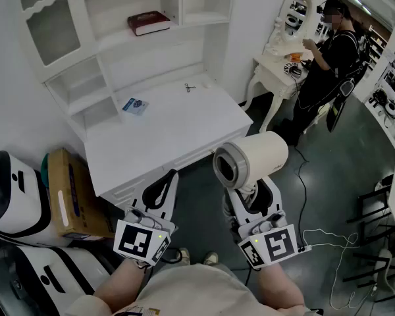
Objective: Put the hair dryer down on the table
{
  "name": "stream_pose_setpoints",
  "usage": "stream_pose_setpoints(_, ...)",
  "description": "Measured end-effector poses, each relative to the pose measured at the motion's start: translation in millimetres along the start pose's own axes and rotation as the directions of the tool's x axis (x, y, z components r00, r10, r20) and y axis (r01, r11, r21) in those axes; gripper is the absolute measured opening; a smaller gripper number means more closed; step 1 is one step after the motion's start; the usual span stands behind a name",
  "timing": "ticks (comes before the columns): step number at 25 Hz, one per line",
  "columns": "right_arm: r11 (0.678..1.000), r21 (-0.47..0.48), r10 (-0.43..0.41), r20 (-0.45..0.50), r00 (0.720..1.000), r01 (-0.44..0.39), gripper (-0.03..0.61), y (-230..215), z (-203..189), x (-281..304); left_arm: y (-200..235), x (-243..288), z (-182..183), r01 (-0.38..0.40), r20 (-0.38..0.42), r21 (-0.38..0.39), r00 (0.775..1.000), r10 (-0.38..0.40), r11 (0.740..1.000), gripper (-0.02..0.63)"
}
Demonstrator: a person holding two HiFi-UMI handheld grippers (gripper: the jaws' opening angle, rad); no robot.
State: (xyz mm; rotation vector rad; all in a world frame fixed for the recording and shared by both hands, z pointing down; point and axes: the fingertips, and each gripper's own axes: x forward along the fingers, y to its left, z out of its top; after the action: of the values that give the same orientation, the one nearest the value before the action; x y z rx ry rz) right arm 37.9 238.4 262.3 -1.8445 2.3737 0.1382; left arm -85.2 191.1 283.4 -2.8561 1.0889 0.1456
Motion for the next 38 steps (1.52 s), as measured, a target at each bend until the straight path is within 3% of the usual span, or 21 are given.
stream_pose_setpoints(18,0.999,0.031,0.015,-0.001,1.0,-0.015,0.222,-17.5,0.6,-18.4,-27.7,5.7,-10.4,0.008,-0.043,0.02,0.999,-0.007,1.0,0.014)
stream_pose_setpoints(25,0.998,0.046,0.039,-0.012,0.999,-0.038,0.222,-32.5,-2.2,-29.5,-43.6,11.3,-12.8,-0.01,-0.058,-0.004,0.998,0.01,1.0,0.014)
stream_pose_setpoints(38,0.995,0.07,0.077,0.012,0.997,-0.077,0.222,-64.3,3.5,-51.7,-83.7,25.0,-14.5,-0.038,-0.077,0.028,0.996,0.04,0.999,0.014)
